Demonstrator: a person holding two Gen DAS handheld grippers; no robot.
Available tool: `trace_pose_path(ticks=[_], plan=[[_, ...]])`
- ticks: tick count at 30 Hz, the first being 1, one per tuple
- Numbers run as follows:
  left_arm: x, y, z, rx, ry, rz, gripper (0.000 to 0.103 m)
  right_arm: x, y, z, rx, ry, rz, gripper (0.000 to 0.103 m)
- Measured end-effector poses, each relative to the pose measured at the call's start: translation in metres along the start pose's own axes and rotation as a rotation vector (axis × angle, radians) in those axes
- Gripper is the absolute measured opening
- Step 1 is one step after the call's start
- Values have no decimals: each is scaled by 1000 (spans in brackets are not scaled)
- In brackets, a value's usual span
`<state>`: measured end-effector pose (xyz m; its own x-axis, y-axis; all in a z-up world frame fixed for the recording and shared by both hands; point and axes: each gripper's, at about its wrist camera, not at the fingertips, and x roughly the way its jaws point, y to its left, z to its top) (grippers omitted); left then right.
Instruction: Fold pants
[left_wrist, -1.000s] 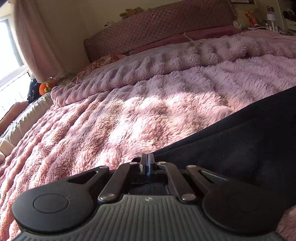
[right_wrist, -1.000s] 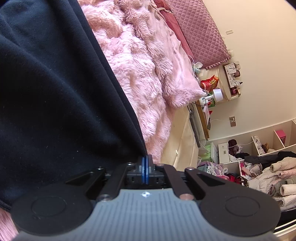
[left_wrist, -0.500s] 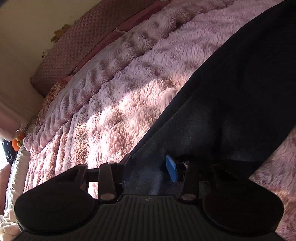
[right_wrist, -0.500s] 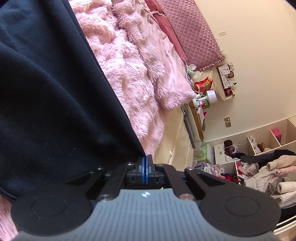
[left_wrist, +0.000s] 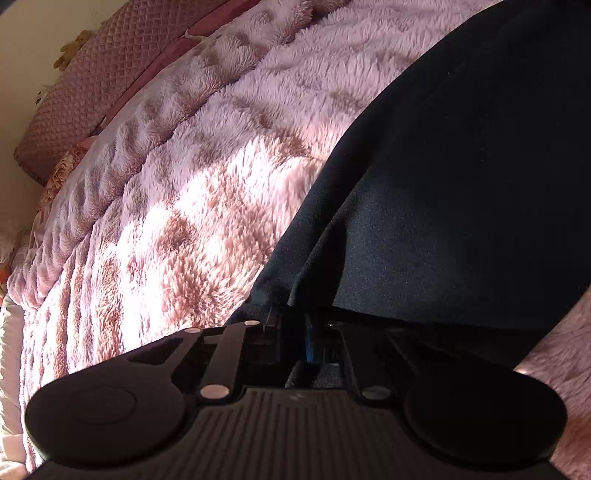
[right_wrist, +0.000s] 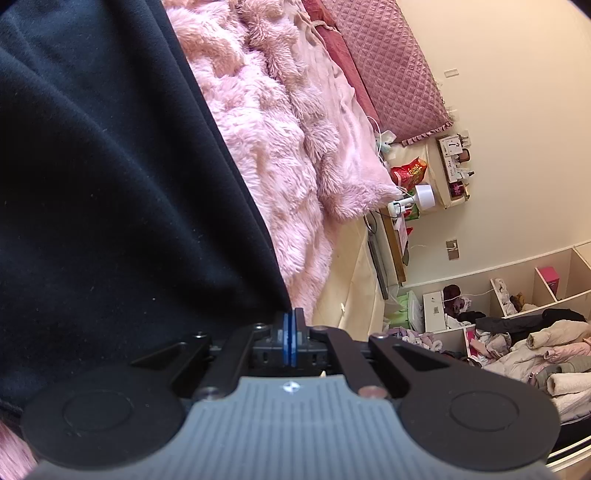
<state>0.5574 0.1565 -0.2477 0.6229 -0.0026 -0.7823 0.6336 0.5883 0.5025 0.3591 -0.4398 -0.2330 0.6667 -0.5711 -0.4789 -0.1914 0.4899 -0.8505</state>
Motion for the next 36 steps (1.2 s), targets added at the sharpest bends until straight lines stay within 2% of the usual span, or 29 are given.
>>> trace_pose_path(ticks=[1, 4, 10, 13, 17, 27, 30, 32, 33, 35, 36], plan=[[-2, -3, -2, 0, -1, 13, 3, 0, 0, -1, 4, 1, 1, 0], [-7, -5, -3, -31, -10, 59, 0, -2, 1, -2, 7, -1, -1, 0], [-41, -3, 5, -102, -88, 161, 0, -15, -11, -6, 36, -26, -16, 0], [-55, 11, 8, -145, -99, 194, 0, -25, -24, -5, 73, -60, -50, 0], [-62, 20, 18, -155, -107, 229, 0, -22, -39, 2, 105, -59, -51, 0], [-17, 27, 45, -170, -69, 299, 0, 26, -30, 31, 120, -12, -40, 0], [-1, 25, 47, -189, -37, 293, 0, 45, -26, 41, 135, 21, -45, 0], [9, 21, 45, -199, 0, 261, 0, 58, -22, 45, 150, 51, -14, 0], [12, 19, 43, -207, 15, 254, 1, 62, -20, 46, 158, 60, 16, 0], [8, 18, 40, -230, -5, 285, 16, 66, -18, 47, 177, 75, 34, 0], [3, 21, 37, -256, -16, 280, 19, 63, -20, 46, 199, 71, 34, 5]])
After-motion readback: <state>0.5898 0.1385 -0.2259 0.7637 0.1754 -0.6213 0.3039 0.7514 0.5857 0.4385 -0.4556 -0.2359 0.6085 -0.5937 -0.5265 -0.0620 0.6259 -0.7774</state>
